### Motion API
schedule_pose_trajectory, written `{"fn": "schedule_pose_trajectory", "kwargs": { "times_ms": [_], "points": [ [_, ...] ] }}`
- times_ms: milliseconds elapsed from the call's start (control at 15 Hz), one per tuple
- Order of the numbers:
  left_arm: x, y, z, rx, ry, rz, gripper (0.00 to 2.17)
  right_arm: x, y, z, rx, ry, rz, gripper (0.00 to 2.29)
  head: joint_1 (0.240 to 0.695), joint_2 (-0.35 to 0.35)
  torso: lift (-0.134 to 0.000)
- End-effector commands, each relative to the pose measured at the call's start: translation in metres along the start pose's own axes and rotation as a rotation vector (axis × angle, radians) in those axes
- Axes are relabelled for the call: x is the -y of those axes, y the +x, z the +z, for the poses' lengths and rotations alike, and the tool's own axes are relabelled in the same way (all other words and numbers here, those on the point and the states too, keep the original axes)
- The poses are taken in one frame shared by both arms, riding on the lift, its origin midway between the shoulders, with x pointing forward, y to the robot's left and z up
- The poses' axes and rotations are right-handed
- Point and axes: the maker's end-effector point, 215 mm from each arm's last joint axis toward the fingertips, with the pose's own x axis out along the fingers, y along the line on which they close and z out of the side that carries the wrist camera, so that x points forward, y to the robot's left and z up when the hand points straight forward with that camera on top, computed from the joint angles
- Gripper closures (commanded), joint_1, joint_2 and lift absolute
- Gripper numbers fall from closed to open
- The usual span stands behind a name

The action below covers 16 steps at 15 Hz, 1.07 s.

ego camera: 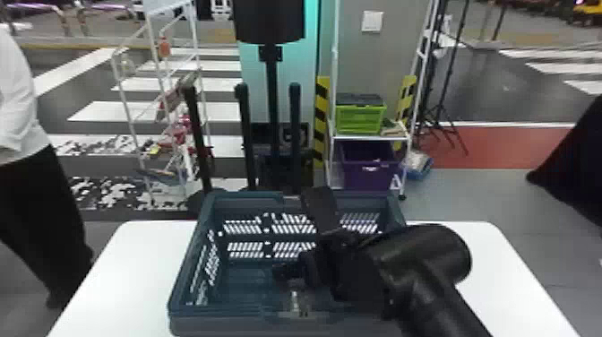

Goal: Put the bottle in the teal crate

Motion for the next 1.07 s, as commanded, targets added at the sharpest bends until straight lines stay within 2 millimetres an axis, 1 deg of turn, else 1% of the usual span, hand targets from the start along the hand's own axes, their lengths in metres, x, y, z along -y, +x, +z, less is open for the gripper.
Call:
{"fn": "schedule_pose_trajectory", "kwargs": {
  "times_ms": [0, 133, 200, 400, 533, 600, 733, 933, 1000],
  "points": [
    [0.0, -0.001, 0.0, 0.001, 0.0, -0.001, 0.12, -0.014, -0.018, 0.011, 0.07, -0.014, -0.006, 0.05, 0.499, 0.0, 0.0],
    [0.001, 0.0, 0.002, 0.004, 0.0, -0.007, 0.12, -0.018, -0.039, 0.017, 0.134, -0.03, -0.034, 0.05, 0.499, 0.0, 0.0],
    [0.001, 0.0, 0.001, 0.004, 0.001, -0.007, 0.12, -0.016, -0.051, 0.016, 0.158, -0.037, -0.056, 0.05, 0.499, 0.0, 0.0],
    [0.001, 0.002, 0.001, 0.004, 0.002, -0.008, 0.12, -0.003, -0.086, 0.006, 0.23, -0.038, -0.11, 0.05, 0.499, 0.0, 0.0],
    [0.001, 0.002, 0.0, 0.002, 0.002, -0.01, 0.12, 0.011, -0.109, -0.009, 0.269, -0.051, -0.178, 0.05, 0.499, 0.0, 0.0],
    [0.002, 0.001, 0.0, 0.002, 0.0, -0.011, 0.13, 0.016, -0.121, -0.012, 0.308, -0.052, -0.198, 0.04, 0.499, 0.0, 0.0],
    [0.002, 0.002, -0.001, -0.001, 0.003, -0.015, 0.13, 0.027, -0.145, -0.016, 0.383, -0.032, -0.222, 0.04, 0.499, 0.0, 0.0],
    [0.004, 0.004, -0.001, -0.006, 0.005, -0.017, 0.13, 0.038, -0.183, -0.017, 0.533, 0.009, -0.249, 0.04, 0.499, 0.0, 0.0],
    [0.004, 0.004, -0.001, -0.006, 0.005, -0.017, 0.13, 0.041, -0.195, -0.02, 0.581, 0.025, -0.257, 0.04, 0.499, 0.0, 0.0]
  ]
}}
